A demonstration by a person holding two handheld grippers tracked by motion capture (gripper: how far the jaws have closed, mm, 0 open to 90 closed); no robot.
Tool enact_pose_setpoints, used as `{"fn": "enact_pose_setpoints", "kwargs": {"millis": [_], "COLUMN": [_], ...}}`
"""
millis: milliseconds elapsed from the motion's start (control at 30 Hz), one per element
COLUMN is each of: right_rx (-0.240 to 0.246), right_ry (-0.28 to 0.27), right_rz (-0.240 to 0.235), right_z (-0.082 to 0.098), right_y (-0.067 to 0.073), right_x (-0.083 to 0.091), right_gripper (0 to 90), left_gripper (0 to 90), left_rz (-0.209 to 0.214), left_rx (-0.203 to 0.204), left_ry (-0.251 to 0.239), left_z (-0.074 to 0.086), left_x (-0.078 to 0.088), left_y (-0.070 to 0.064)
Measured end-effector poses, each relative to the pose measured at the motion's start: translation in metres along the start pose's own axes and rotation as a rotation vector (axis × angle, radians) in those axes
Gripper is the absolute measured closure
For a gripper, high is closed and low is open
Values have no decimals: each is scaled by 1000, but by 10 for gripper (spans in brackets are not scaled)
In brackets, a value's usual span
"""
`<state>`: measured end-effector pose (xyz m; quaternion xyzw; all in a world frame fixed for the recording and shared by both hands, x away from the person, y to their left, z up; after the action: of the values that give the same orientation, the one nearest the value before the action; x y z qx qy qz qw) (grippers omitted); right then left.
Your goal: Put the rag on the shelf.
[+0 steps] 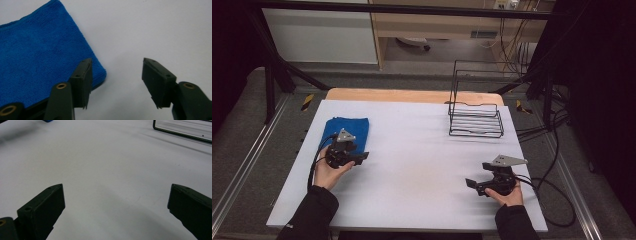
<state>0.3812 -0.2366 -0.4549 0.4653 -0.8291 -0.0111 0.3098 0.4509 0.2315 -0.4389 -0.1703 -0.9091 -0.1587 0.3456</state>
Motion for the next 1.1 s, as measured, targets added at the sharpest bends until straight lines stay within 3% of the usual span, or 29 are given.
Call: {"fn": "enact_pose_setpoints", "kwargs": {"millis": [100, 433, 600, 800, 1100], "right_rx": [1, 4, 3, 4, 3], "right_ry": [4, 11, 9, 8, 9], "right_rz": [2, 0, 0, -1, -4], "right_z": [0, 0, 0, 0, 0], "right_y": [0, 0, -1, -1, -1], "right_x": [-1, -2, -2, -2, -2], "right_gripper": [18, 19, 19, 20, 22], "left_gripper": [521, 662, 735, 809, 868], "left_rz": [10, -40, -52, -90, -73], "left_rx": [2, 6, 18, -23, -9], "left_ry": [26, 51, 52, 52, 39], "left_z": [3, 10, 11, 10, 9], "left_x": [-7, -25, -27, -28, -26], "left_y": [2, 9, 10, 7, 8]}}
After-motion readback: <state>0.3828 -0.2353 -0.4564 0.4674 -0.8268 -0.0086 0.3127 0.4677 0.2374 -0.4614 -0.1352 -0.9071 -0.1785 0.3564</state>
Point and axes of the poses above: each handheld gripper's, and its own axes: x roughly backward along the jaws, z roughly out of its underside, y roughly to its left, the point moved 3 cm from there along -x, roughly forward along the jaws, and after that the axes turned 13 degrees about -z, right-handed, at the moved point
